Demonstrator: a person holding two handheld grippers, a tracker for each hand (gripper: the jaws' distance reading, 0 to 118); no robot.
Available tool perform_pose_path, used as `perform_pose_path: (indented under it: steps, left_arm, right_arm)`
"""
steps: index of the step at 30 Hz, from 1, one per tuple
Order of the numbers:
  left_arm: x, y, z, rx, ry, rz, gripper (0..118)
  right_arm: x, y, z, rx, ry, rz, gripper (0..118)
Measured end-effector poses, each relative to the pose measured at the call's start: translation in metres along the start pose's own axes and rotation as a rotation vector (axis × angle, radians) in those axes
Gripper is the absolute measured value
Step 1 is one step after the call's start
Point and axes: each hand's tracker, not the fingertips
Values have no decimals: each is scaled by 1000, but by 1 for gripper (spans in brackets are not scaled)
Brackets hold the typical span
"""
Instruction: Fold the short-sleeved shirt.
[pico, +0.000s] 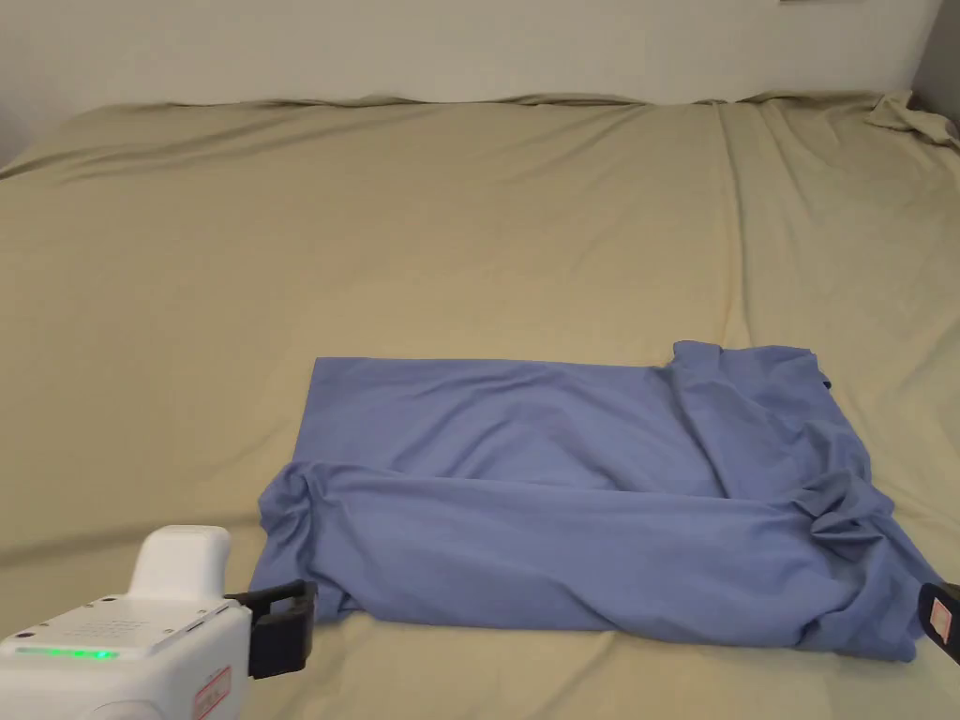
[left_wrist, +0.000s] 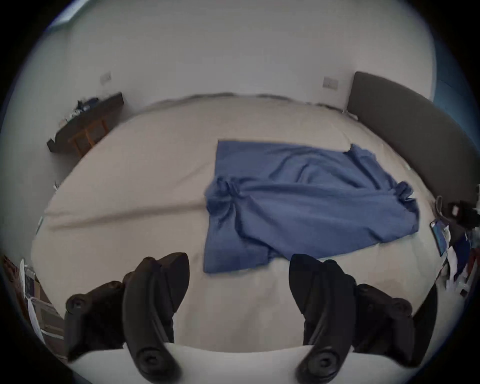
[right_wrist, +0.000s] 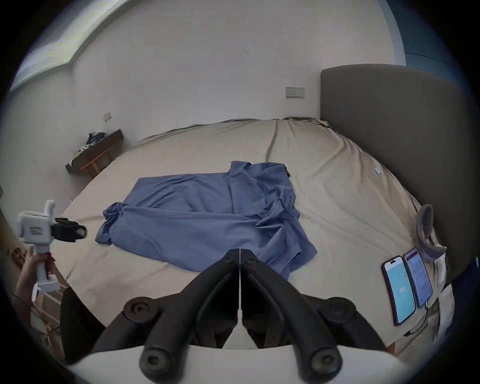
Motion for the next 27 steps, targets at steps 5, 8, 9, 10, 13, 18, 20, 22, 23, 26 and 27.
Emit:
perform_pose_path:
  steps: [5, 8, 9, 10, 13, 18, 20, 22, 23, 26, 27]
  left_arm:
    - [-10, -5, -64, -125, 47, -29, 89]
    - [-16, -7, -85, -166, 22, -1, 81]
    - [-20, -10, -84, -141, 6, -2, 66]
    - [-21, -7, -81, -123, 7, 0, 20]
    - [-24, -2, -72, -83, 2, 56, 5]
    - [-22, -1, -72, -106, 12, -5, 5]
    - [-22, 1, -69, -99, 13, -8, 5]
    - [-17, 6, -55, -97, 12, -7, 5]
    - [-16, 8, -52, -93, 10, -7, 5]
    - [-20, 13, -51, -77, -8, 5, 5]
    - [-20, 15, -51, -75, -13, 13, 5]
  right_arm:
    - [1, 3, -19, -34, 4, 14, 4]
    - [-1, 5, -29, -54, 1, 23, 4]
    - [-2, 5, -31, -58, 1, 25, 4]
    - [-4, 5, -33, -60, 1, 26, 4]
    - [-6, 3, -39, -78, 8, 32, 4]
    - [-7, 0, -46, -105, 5, 44, 4]
    - [1, -1, -49, -121, 4, 34, 6]
    - [11, -2, -57, -191, -16, 3, 103]
    - [16, -6, -67, -241, -40, -1, 118]
    - [36, -14, -79, -238, -57, -53, 118]
    - [43, -16, -87, -258, -50, -83, 118]
